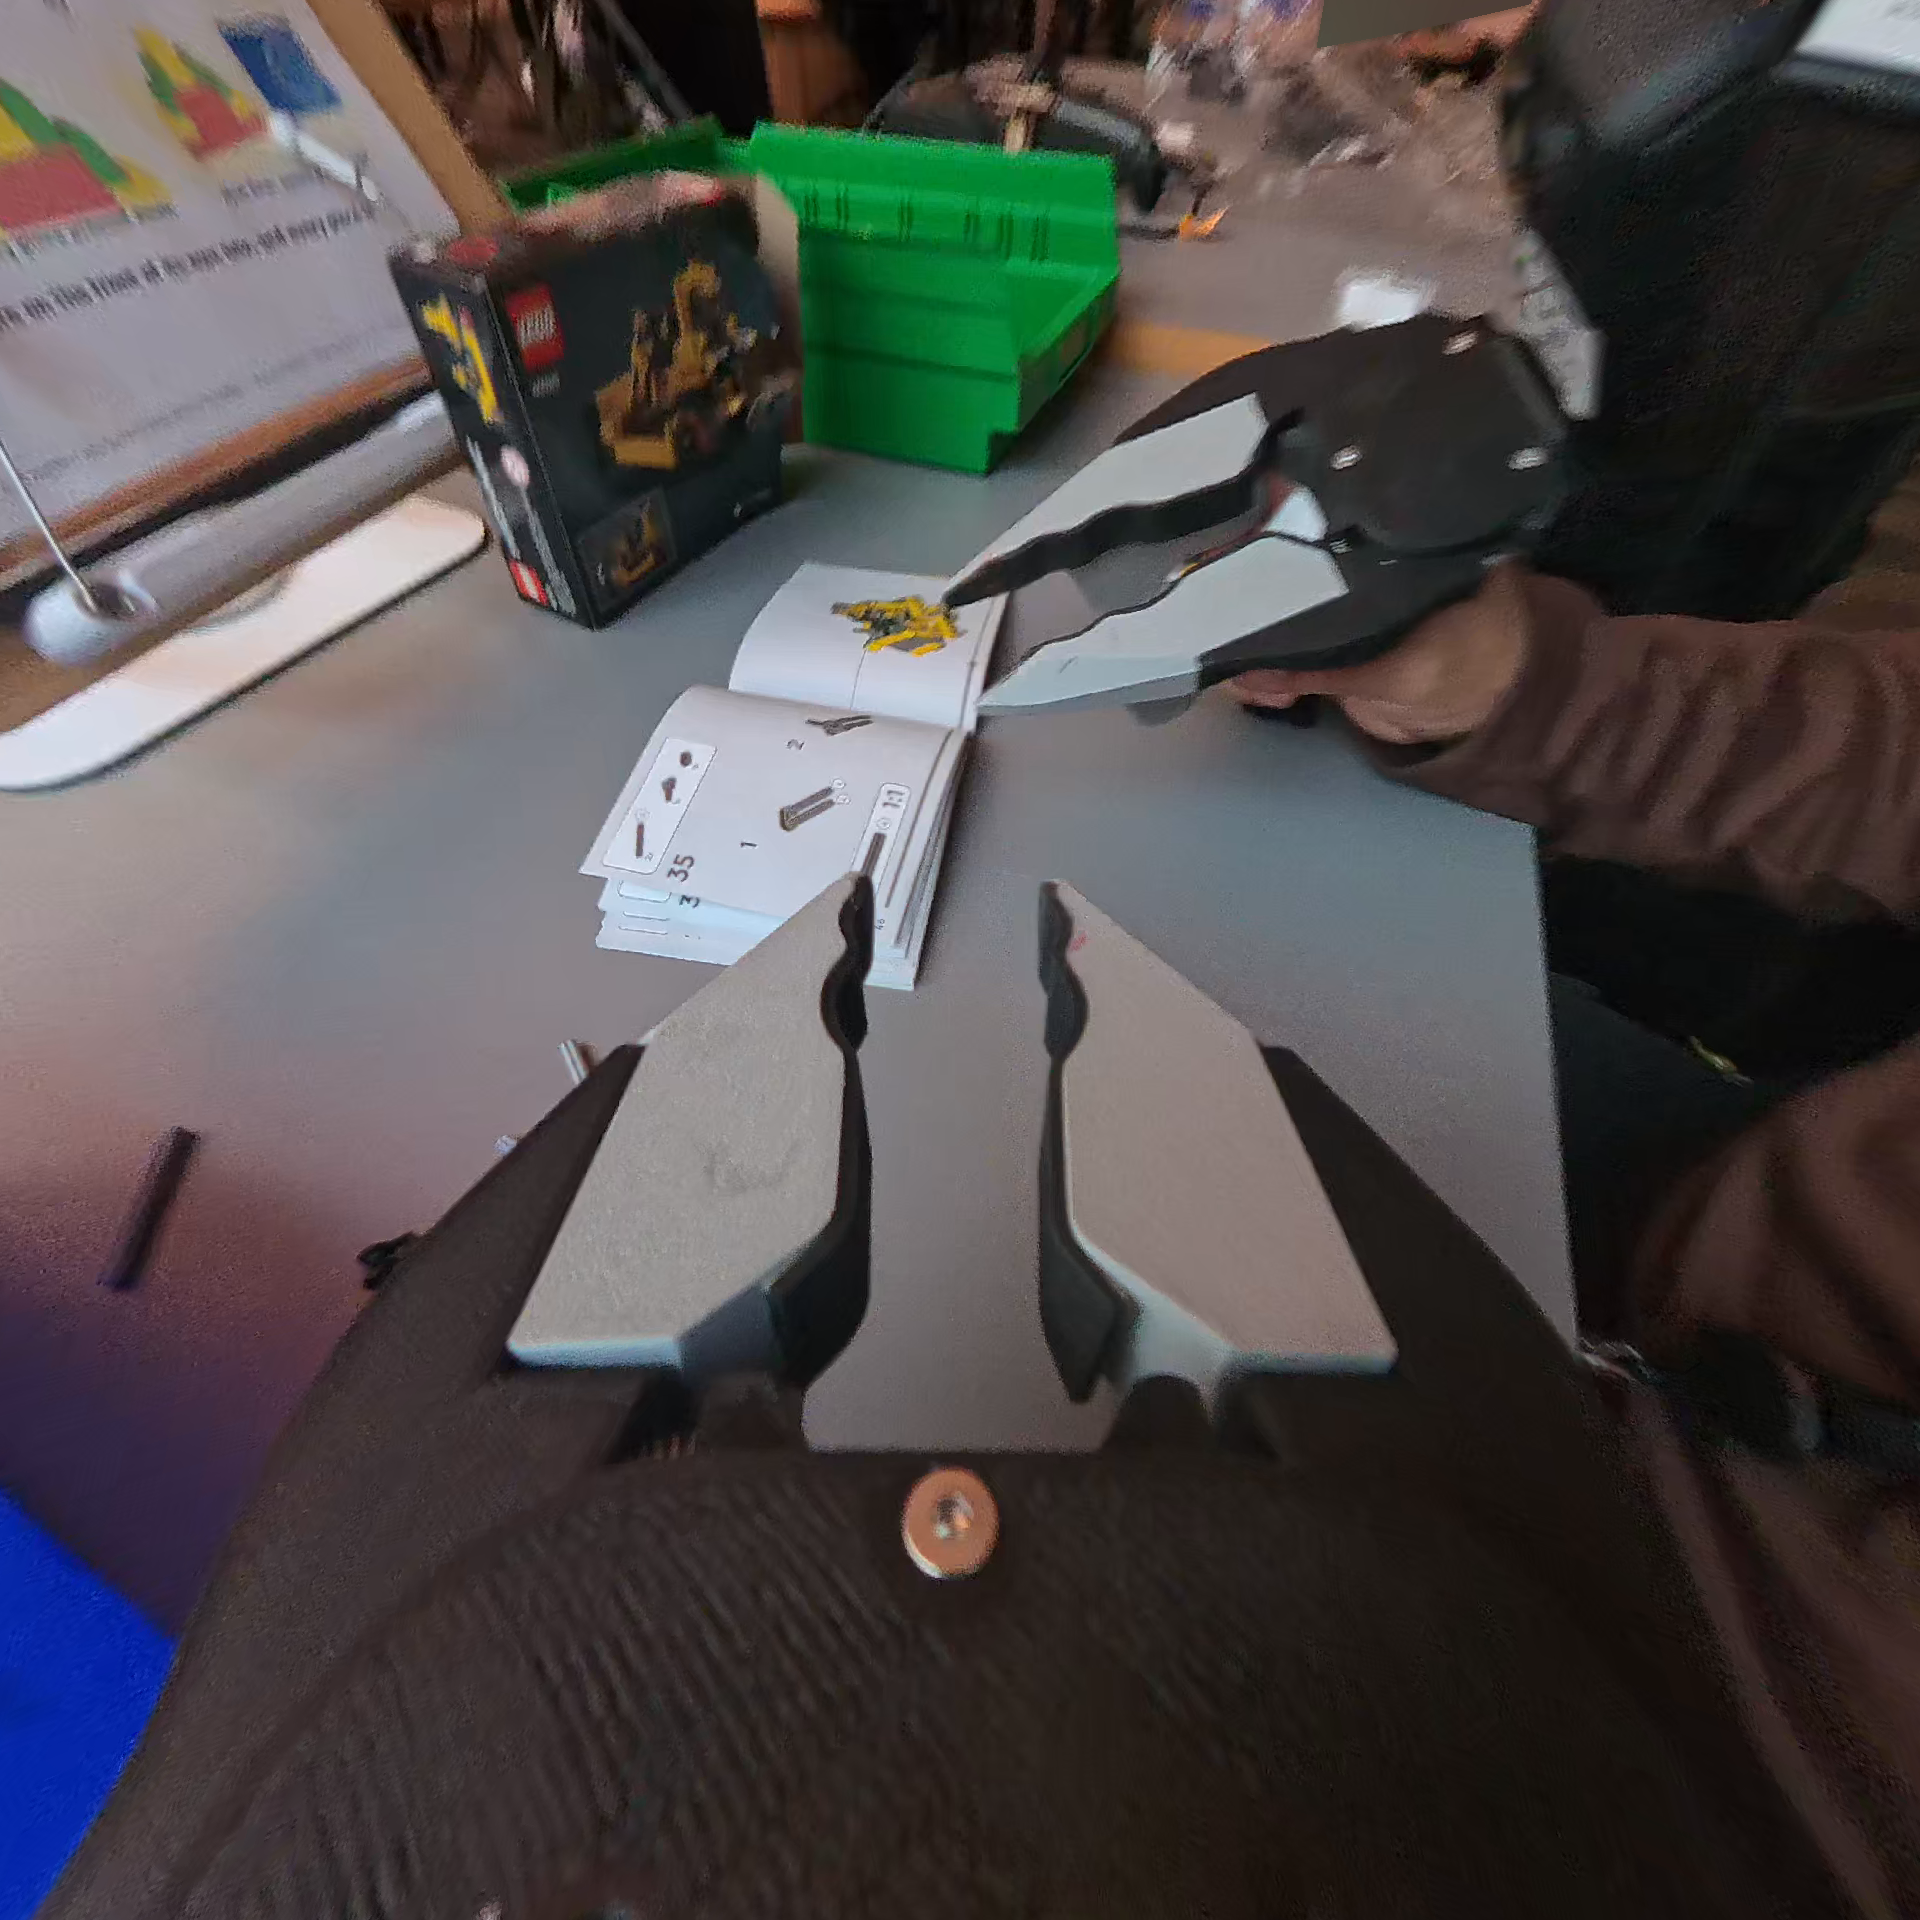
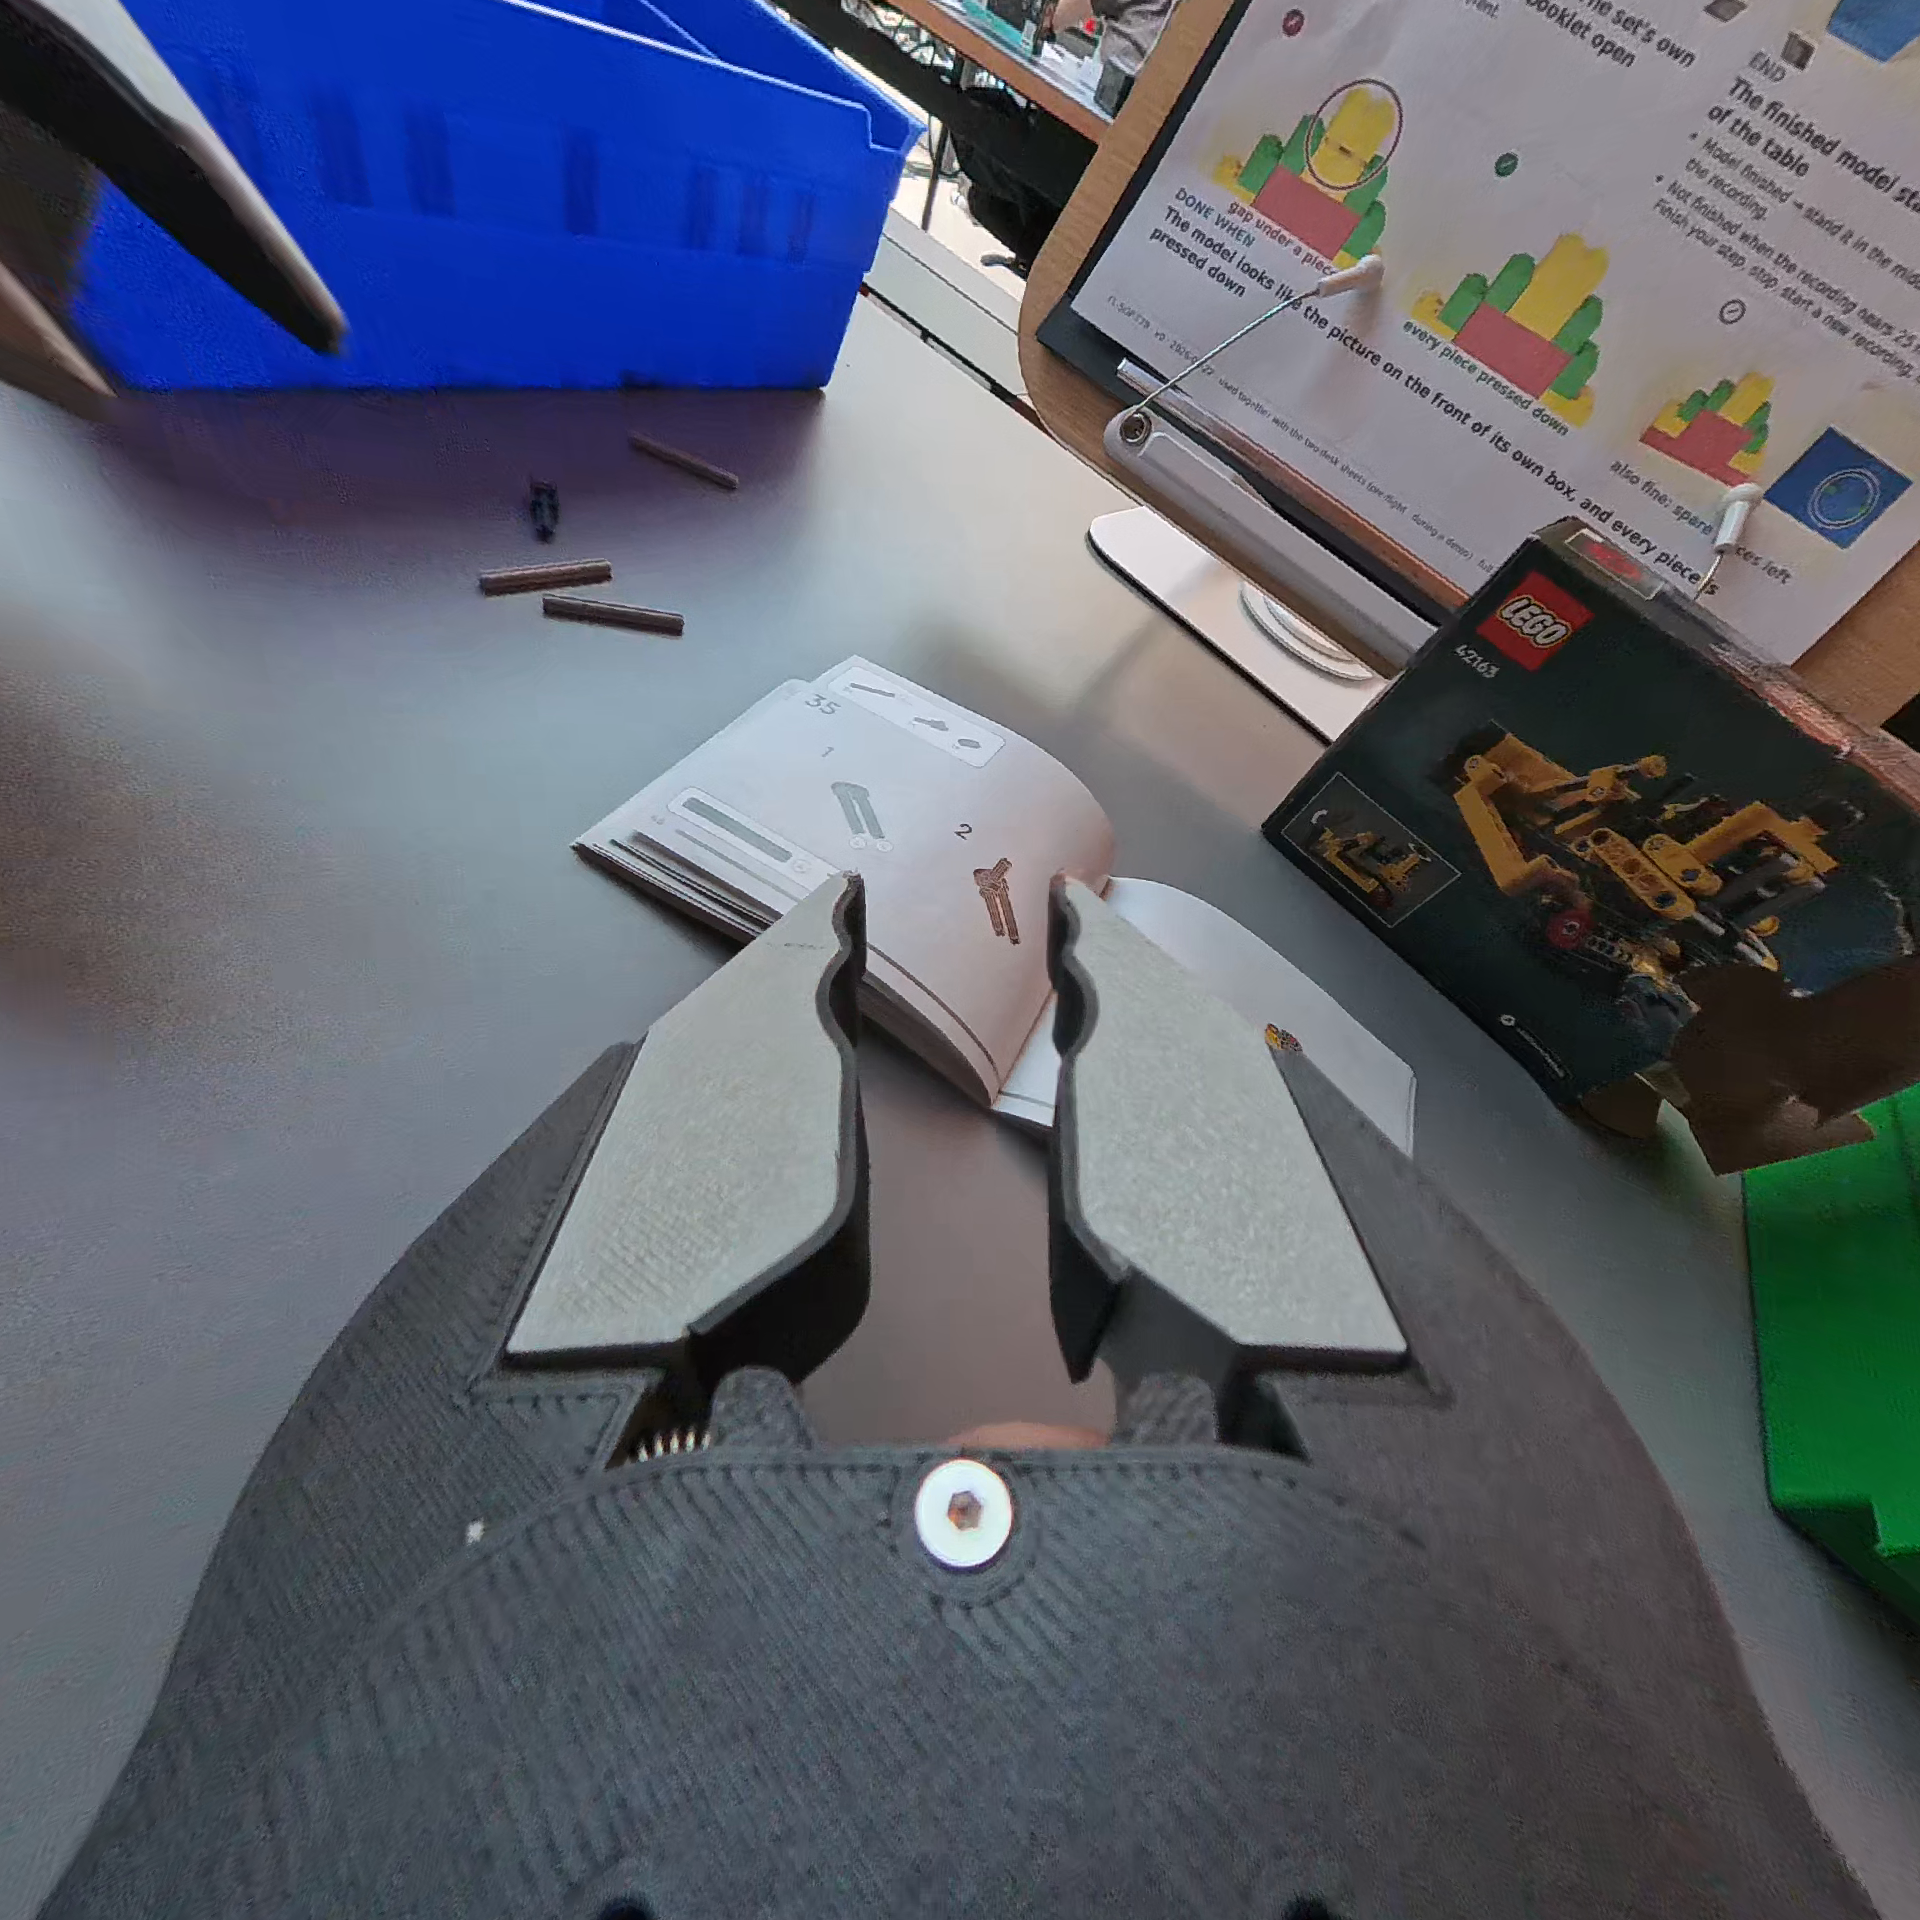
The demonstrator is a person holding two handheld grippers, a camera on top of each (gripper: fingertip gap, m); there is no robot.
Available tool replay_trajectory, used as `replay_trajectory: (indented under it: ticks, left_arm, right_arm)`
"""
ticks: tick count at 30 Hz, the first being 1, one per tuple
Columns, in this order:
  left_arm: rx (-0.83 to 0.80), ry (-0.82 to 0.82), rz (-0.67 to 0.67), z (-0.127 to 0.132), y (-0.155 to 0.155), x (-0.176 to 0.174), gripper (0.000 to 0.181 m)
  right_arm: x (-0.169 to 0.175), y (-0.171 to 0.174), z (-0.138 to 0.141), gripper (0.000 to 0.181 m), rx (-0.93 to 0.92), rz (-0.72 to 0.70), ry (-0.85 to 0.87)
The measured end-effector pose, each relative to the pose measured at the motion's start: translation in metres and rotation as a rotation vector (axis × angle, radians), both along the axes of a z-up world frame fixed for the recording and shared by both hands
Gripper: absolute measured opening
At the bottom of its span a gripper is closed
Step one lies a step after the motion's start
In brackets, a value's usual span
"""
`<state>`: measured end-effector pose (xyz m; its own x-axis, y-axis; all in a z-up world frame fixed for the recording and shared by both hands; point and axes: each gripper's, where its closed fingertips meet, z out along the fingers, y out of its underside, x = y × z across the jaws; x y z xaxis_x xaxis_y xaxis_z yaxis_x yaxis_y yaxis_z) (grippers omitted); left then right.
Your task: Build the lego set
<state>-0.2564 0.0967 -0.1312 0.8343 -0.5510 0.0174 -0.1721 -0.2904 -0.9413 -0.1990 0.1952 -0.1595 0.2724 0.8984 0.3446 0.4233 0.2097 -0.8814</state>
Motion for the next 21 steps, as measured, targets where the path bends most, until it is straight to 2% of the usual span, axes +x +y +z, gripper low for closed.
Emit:
replay_trajectory:
  ticks: [1, 3, 5, 7, 8, 9, 12, 16, 19, 21]
  left_arm:
    - [0.061, 0.004, -0.02, 0.008, -0.014, -0.005, 0.03]
    - [0.199, 0.058, -0.013, 0.019, -0.036, -0.022, 0.023]
    - [0.264, 0.048, 0.002, 0.019, -0.054, -0.036, 0.011]
    - [0.208, -0.041, -0.008, 0.009, -0.065, -0.044, 0.007]
    - [0.165, -0.089, -0.007, 0.005, -0.067, -0.048, 0.01]
    - [0.146, -0.141, -0.013, 0.007, -0.069, -0.052, 0.016]
    - [0.17, -0.232, 0.036, 0.017, -0.068, -0.067, 0.017]
    - [0.18, -0.151, 0.102, 0.012, -0.066, -0.075, 0.021]
    - [0.159, -0.08, 0.242, 0.008, -0.067, -0.091, 0.022]
    - [0.118, -0.05, 0.339, 0.014, -0.074, -0.105, 0.017]
  right_arm:
    - [-0.001, -0.001, 0.0, 0.03, 0.001, 0.005, -0.001]
    - [-0.004, -0.004, 0.001, 0.026, -0.013, 0.026, 0.01]
    - [-0.005, -0.003, 0.0, 0.029, -0.037, 0.024, 0.011]
    - [-0.003, -0.001, 0.003, 0.03, -0.057, 0.019, 0.033]
    - [-0.002, 0.0, 0.005, 0.03, -0.063, 0.02, 0.05]
    - [-0.002, 0.0, 0.006, 0.029, -0.068, 0.022, 0.062]
    - [-0.003, -0.005, 0.007, 0.028, -0.053, 0.042, 0.058]
    - [-0.007, -0.015, 0.005, 0.026, 0.008, 0.079, 0.029]
    - [-0.008, -0.018, 0.006, 0.026, -0.003, 0.1, 0.038]
    - [-0.007, -0.02, 0.01, 0.026, -0.049, 0.122, 0.071]
